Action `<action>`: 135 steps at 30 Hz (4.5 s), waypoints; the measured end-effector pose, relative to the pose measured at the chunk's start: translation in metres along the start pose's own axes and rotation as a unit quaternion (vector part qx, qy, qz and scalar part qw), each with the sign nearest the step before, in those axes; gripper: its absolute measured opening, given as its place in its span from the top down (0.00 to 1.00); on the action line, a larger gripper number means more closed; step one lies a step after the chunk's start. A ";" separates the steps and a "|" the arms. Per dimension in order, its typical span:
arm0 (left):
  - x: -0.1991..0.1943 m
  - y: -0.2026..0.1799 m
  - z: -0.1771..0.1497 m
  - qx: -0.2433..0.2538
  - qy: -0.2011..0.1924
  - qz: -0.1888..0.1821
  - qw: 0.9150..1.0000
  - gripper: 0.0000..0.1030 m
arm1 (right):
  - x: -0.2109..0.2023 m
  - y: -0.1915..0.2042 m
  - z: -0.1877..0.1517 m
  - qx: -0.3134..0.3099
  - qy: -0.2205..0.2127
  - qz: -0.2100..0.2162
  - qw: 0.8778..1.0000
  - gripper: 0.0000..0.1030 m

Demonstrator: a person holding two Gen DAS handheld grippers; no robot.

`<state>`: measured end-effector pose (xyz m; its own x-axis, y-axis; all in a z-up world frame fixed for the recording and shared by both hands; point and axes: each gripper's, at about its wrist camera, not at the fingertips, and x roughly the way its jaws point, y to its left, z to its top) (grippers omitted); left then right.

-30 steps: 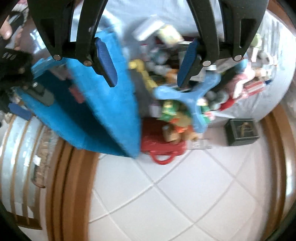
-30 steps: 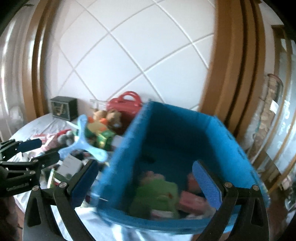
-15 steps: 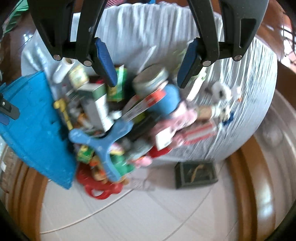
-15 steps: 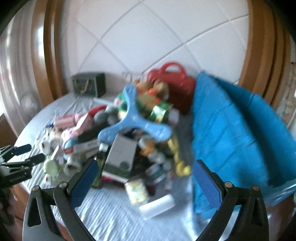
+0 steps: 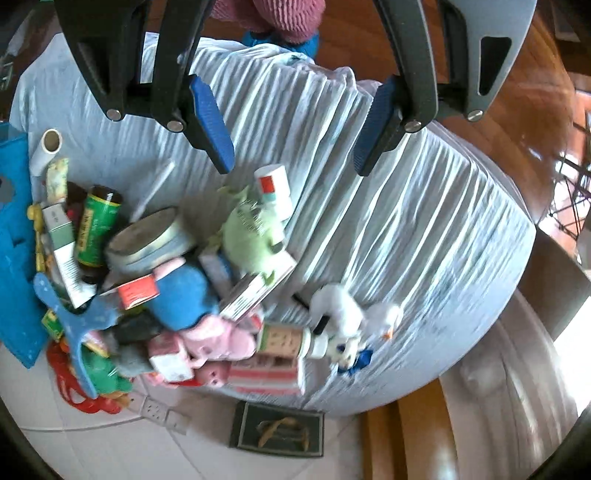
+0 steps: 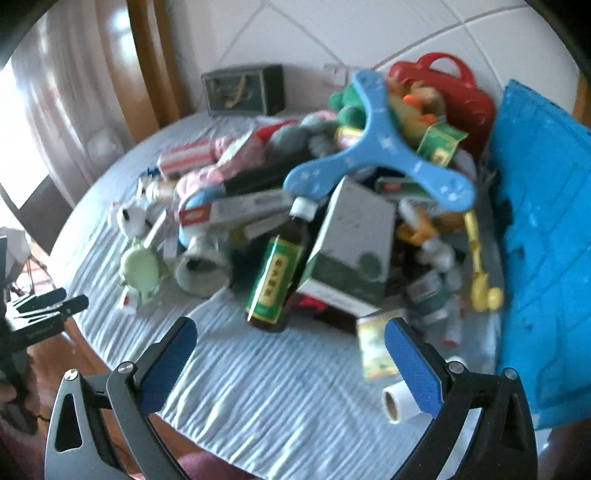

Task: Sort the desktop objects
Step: 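Move both tools back over the pile, then grasp a small white medicine bottle with the left tool while the right tool grasps a green plush ball, then lift the medicine bottle and green plush and carry both over the blue bin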

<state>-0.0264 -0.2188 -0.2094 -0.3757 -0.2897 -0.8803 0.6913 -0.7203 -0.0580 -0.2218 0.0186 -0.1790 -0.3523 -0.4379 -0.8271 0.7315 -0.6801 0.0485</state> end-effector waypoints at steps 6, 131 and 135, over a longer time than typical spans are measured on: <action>0.041 -0.006 0.002 0.017 0.020 -0.020 0.999 0.35 | 0.030 0.036 -0.005 -0.007 0.030 0.022 0.999 0.00; -0.233 -0.610 0.003 0.299 -0.244 -0.260 0.885 0.74 | -0.257 -0.391 -0.052 0.179 -0.227 -0.231 0.929 0.37; -0.214 -0.646 -0.004 0.306 -0.194 -0.226 0.904 0.74 | -0.243 -0.429 -0.062 0.175 -0.193 -0.220 0.940 0.37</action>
<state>-0.3905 0.3106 0.0143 -0.8047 0.0086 -0.5936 -0.0137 -0.9999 0.0041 -0.4142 0.4533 -0.0336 -0.8104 -0.2035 -0.5493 0.2525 -0.9675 -0.0141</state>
